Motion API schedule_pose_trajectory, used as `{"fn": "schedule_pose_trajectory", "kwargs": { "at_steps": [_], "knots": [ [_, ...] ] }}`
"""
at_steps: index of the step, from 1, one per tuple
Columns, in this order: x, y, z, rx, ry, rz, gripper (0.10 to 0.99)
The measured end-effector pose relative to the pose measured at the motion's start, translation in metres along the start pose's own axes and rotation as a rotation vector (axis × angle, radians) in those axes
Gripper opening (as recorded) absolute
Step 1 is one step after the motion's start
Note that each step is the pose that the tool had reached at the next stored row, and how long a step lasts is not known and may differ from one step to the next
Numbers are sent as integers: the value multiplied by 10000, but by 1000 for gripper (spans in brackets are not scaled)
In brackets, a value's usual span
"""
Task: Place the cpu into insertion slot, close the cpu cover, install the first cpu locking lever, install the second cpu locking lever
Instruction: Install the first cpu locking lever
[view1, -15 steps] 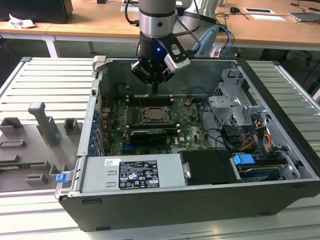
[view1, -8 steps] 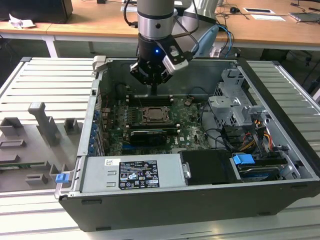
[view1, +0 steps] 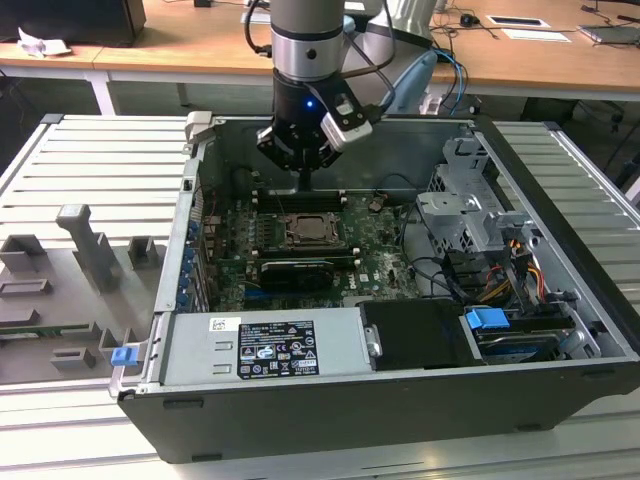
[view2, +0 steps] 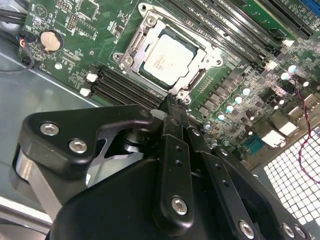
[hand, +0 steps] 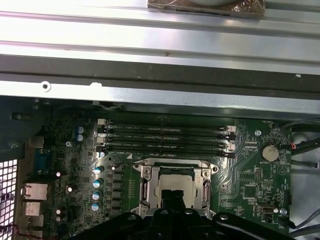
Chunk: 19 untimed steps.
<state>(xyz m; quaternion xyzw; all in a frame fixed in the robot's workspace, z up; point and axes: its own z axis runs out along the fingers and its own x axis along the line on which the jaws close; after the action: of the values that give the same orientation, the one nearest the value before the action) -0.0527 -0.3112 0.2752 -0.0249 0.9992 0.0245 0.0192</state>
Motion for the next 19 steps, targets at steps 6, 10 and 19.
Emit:
{"fn": "schedule_pose_trajectory", "kwargs": {
  "at_steps": [6,10,19],
  "knots": [
    [34,1,10,-1,0,-2,106],
    [139,6,30,0,-3,18,106],
    [171,6,74,4,241,326,106]
  ]
}}
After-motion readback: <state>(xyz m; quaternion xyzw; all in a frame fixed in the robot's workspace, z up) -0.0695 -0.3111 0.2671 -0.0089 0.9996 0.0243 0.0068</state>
